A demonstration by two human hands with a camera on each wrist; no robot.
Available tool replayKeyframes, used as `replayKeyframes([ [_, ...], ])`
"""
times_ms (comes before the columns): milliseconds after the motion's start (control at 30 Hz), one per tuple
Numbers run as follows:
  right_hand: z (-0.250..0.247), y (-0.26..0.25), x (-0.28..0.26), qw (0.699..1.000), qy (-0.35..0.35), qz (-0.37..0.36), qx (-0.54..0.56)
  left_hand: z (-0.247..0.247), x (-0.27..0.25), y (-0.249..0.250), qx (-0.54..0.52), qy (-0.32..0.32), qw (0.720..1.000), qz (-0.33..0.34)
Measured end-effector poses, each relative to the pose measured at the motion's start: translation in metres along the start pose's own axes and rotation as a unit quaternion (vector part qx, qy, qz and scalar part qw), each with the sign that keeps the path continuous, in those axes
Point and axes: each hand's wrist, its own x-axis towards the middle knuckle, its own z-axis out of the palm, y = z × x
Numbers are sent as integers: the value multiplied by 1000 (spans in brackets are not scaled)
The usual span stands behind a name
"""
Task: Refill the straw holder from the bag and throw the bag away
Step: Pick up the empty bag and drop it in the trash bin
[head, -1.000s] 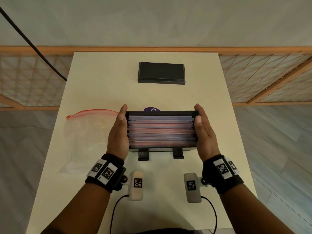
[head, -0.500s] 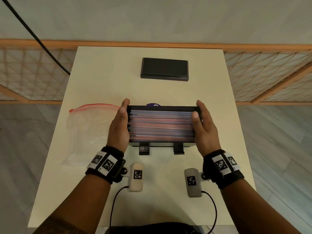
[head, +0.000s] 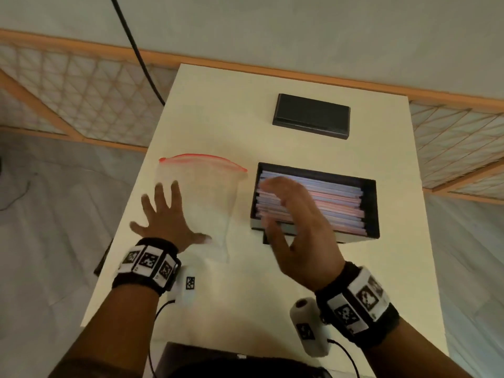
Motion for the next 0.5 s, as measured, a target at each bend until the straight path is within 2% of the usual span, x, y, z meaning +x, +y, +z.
replayKeyframes([
  [67,34,-20,3,997,-75,-10,-9,12,13,-21,-67,-2,998,-1],
  [167,85,-43,13,984,-175,-7,-43,16,28,-59,-113,37,991,63],
  [267,141,-51,33,968,-214,33,-126,-2,24,-107,-111,82,979,148],
  [333,176,-55,54,954,-223,84,-184,-21,16,-140,-175,127,955,201],
  [400,205,-63,75,955,-232,131,-128,-42,7,-170,-299,134,911,252],
  [433,218,-69,85,959,-239,144,-52,-49,4,-185,-350,126,889,266],
  [500,243,-84,99,947,-253,170,105,-58,4,-212,-416,125,860,266],
])
